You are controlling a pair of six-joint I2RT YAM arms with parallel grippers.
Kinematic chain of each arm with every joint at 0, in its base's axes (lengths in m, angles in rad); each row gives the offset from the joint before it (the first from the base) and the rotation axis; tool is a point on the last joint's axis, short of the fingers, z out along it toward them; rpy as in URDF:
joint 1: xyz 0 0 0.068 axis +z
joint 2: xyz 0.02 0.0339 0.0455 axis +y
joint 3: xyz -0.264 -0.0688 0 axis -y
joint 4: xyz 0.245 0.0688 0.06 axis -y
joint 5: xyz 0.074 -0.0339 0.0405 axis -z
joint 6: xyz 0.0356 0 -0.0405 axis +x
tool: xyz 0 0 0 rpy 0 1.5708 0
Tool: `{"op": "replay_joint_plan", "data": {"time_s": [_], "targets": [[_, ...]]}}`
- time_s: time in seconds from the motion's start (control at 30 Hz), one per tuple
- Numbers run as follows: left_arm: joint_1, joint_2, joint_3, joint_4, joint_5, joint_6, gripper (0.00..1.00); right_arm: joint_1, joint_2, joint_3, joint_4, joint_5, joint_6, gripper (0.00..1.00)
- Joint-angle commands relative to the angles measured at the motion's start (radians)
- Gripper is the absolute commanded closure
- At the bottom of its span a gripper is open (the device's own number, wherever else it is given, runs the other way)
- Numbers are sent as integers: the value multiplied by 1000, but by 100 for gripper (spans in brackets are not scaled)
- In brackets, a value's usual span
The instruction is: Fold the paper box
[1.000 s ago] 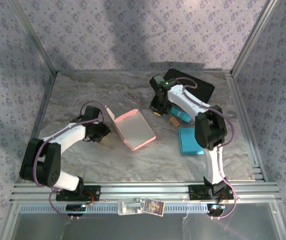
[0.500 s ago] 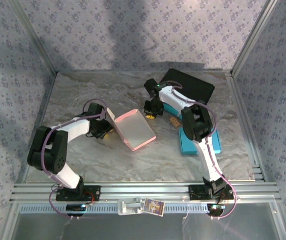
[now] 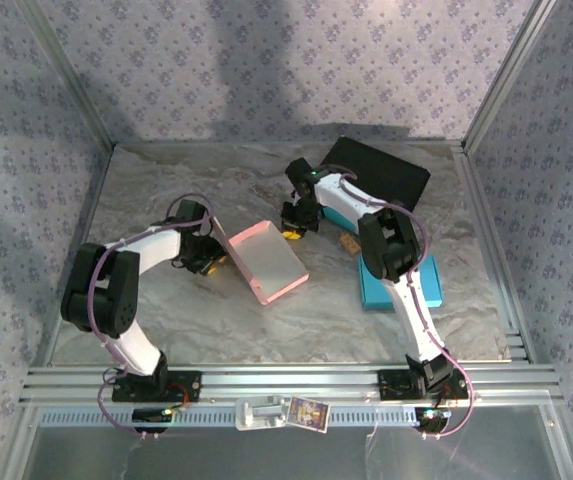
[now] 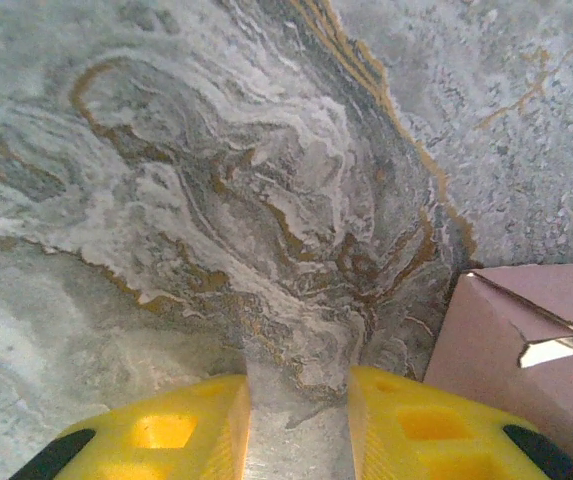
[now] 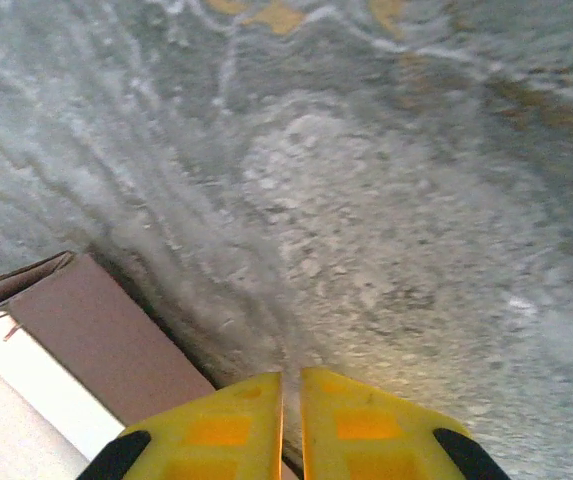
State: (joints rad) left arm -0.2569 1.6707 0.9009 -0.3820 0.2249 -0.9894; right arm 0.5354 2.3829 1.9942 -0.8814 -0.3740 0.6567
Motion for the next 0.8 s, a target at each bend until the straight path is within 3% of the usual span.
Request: {"op": "replay_joint_plan", "data": {"time_s": [0.0,0.53,0.77], "targets": [[0,65,18,205,35,2,69,23,-9,11,14,-46,-20,86],[45,77,-10,382,138,-5,71,60,-51,-48,80,-81,50,87],[124,136,-78,694,307,-143,73,75,-115,-152,150,-111,124,87]]}}
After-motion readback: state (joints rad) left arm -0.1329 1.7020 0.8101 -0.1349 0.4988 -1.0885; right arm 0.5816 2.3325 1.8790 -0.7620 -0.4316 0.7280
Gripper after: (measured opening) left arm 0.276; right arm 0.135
